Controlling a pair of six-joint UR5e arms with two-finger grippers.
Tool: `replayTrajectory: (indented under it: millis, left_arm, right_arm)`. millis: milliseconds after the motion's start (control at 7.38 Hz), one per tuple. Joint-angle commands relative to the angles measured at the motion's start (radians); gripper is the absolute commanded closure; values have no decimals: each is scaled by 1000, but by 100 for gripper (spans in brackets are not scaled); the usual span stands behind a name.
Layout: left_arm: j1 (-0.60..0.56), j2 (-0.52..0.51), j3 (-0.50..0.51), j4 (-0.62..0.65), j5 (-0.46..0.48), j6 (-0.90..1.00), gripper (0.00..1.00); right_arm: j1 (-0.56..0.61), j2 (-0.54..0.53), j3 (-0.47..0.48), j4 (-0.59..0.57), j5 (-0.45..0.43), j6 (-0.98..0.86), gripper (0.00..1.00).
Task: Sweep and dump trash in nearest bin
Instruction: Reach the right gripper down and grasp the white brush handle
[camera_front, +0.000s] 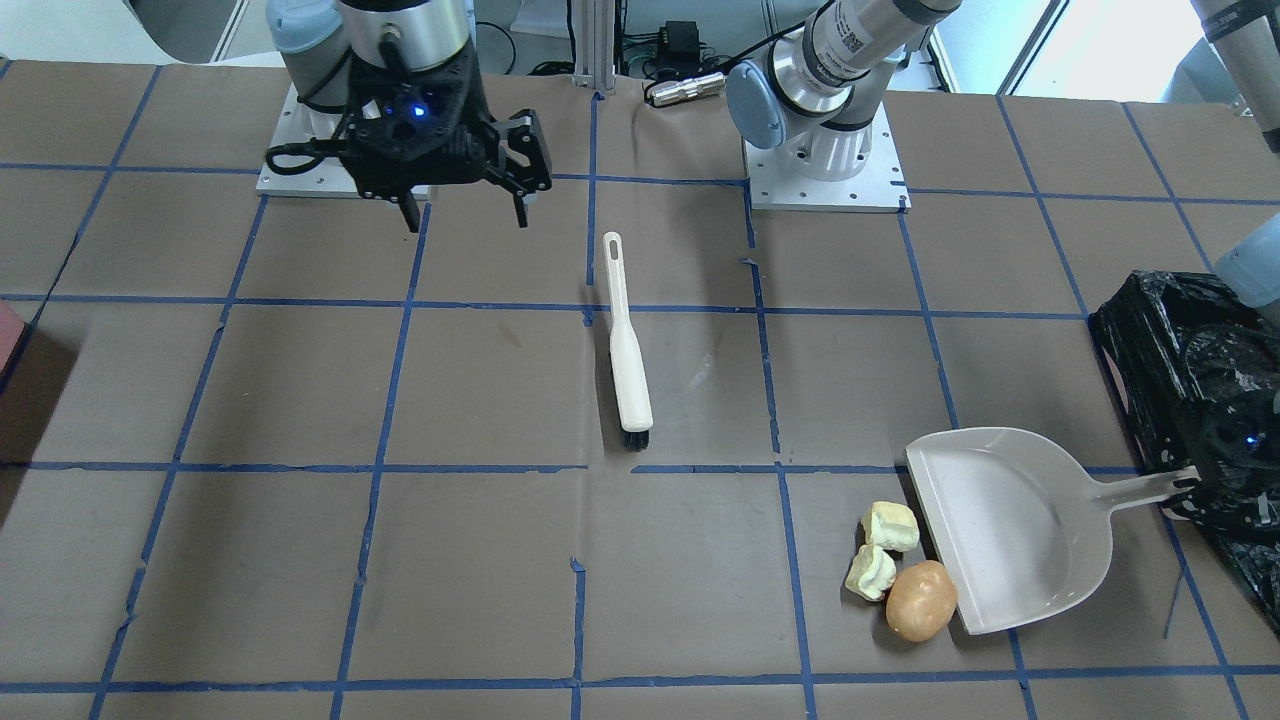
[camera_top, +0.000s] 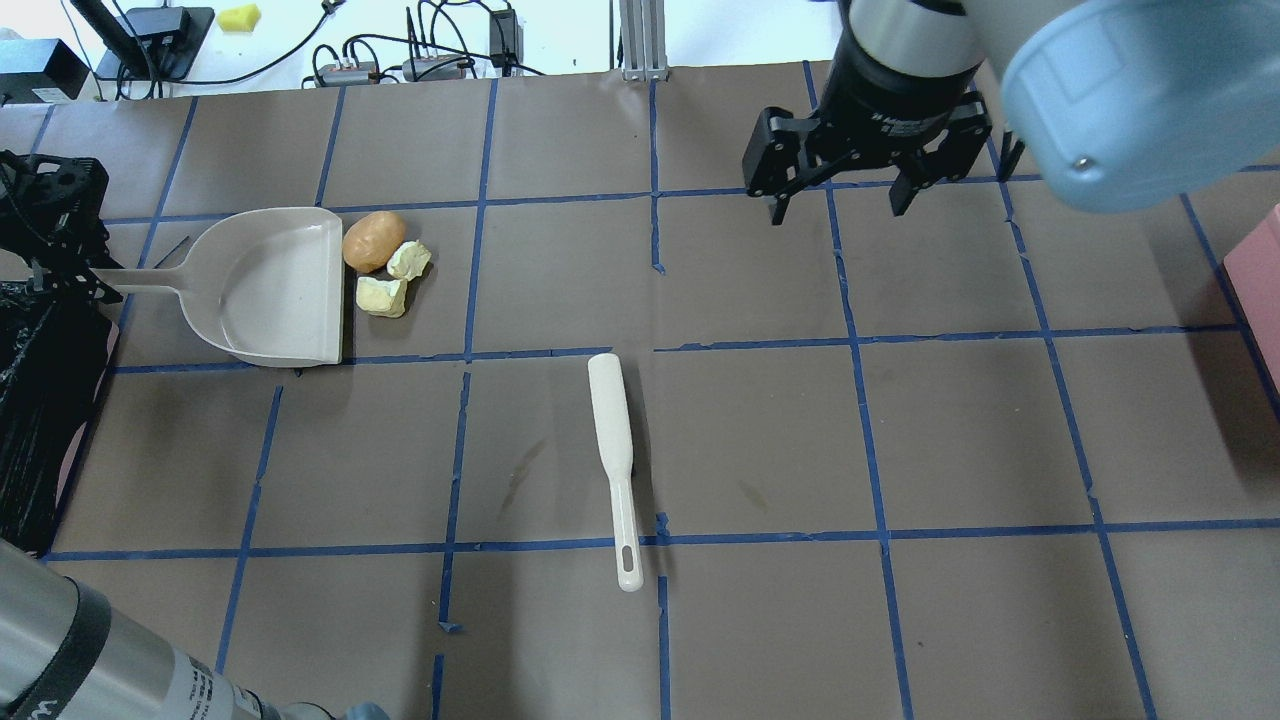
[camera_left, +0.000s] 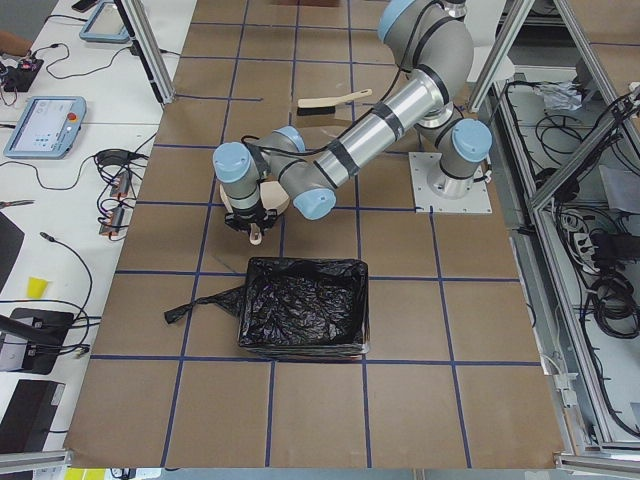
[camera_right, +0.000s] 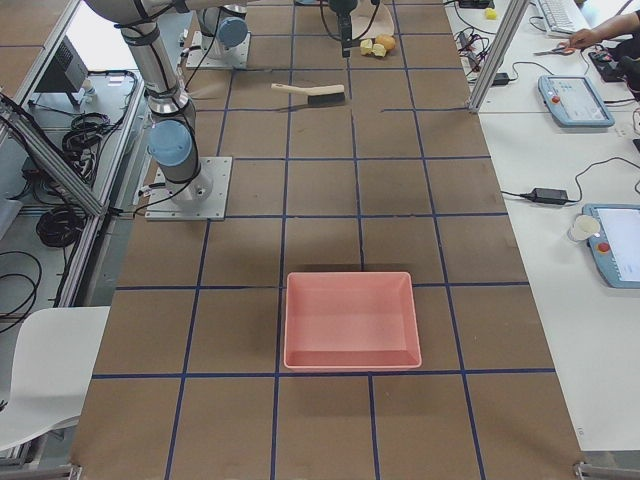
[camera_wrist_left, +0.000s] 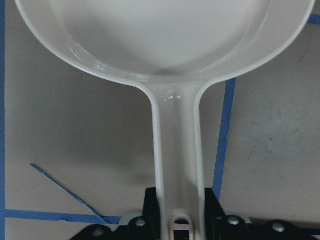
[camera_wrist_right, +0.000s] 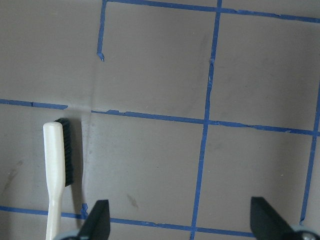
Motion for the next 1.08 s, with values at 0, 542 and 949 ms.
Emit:
replayTrajectory:
  millis: [0,542,949]
  left_arm:
    - [-2,-8,-16,53,1,26,98]
    - [-41,-8,-41,83,2,22,98]
    - [-45,8,-127,191,1,11,98]
  right_arm:
    - [172,49,87,5,7,29,0]
    - [310,100,221,-128,67,227,0]
    - [323,158,239,-153,50,239,0]
